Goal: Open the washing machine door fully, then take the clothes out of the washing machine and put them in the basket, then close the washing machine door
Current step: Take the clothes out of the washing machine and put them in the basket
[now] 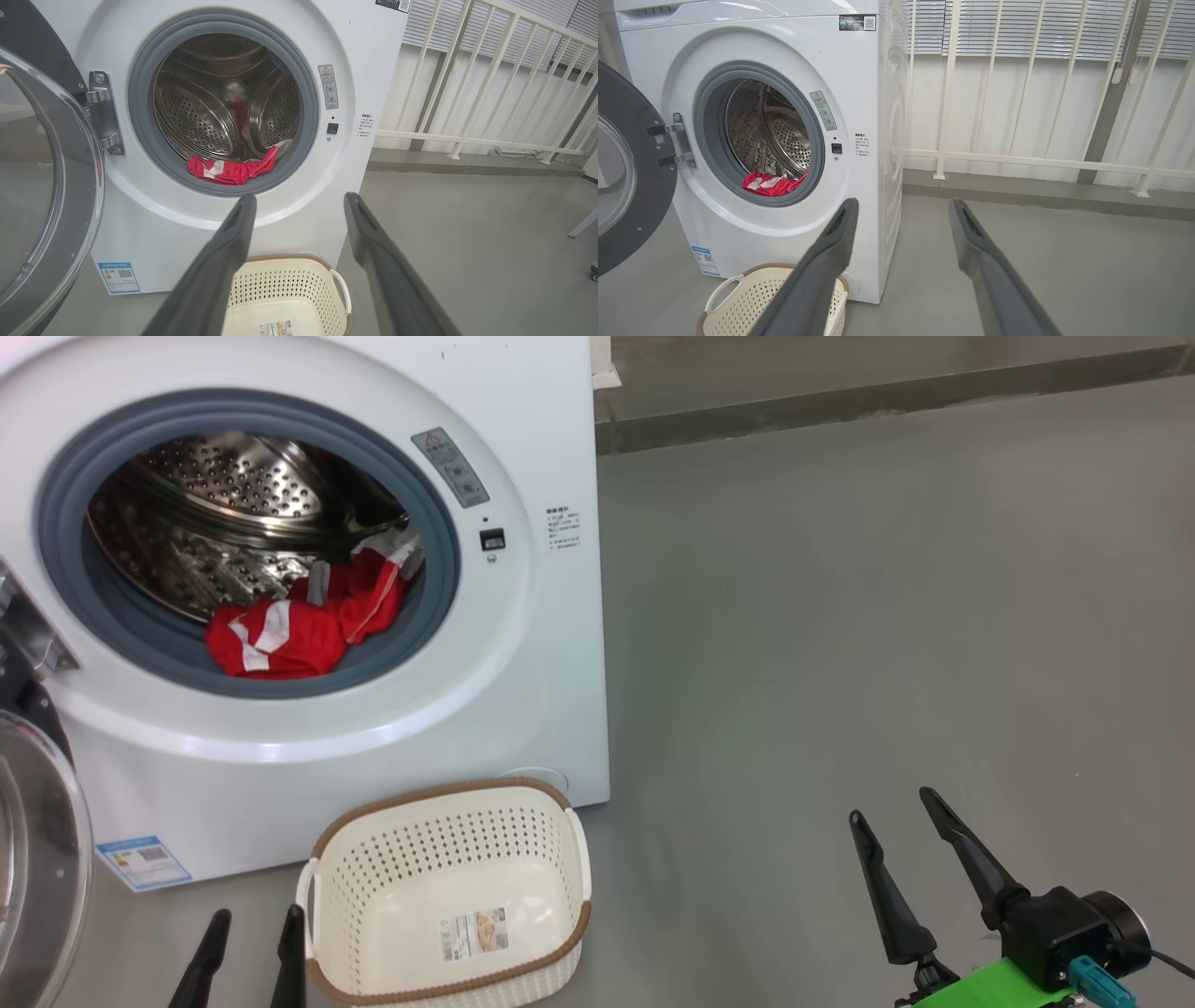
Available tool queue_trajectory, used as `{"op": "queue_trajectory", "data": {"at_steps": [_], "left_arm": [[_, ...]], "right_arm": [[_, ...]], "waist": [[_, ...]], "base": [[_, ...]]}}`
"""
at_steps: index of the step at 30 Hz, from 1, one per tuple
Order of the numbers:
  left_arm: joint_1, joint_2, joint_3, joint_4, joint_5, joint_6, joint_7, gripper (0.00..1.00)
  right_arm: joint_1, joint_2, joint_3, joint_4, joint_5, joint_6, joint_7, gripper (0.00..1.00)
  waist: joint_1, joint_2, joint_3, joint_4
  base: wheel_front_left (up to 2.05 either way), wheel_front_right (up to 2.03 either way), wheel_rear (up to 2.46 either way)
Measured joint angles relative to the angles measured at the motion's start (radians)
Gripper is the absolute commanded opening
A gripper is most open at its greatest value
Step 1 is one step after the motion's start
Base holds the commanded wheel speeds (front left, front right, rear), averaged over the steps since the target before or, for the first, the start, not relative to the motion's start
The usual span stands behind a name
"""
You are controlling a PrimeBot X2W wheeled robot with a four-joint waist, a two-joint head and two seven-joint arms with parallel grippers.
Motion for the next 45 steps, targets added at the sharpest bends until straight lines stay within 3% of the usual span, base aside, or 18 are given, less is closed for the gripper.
{"op": "queue_trajectory", "data": {"at_steps": [18,45], "left_arm": [[-0.001,0.002,0.001,-0.020,-0.001,0.006,-0.008,1.00],[-0.010,0.012,0.036,0.012,0.020,-0.001,-0.016,1.00]], "right_arm": [[-0.002,-0.010,0.007,0.009,0.001,0.000,0.000,1.00],[-0.003,-0.019,0.032,0.014,0.011,0.000,0.000,1.00]], "waist": [[0.0000,0.0000,0.010,-0.001],[0.0000,0.0000,0.008,-0.009]], "base": [[1.57,-1.57,0.00],[0.06,-0.06,0.00]]}}
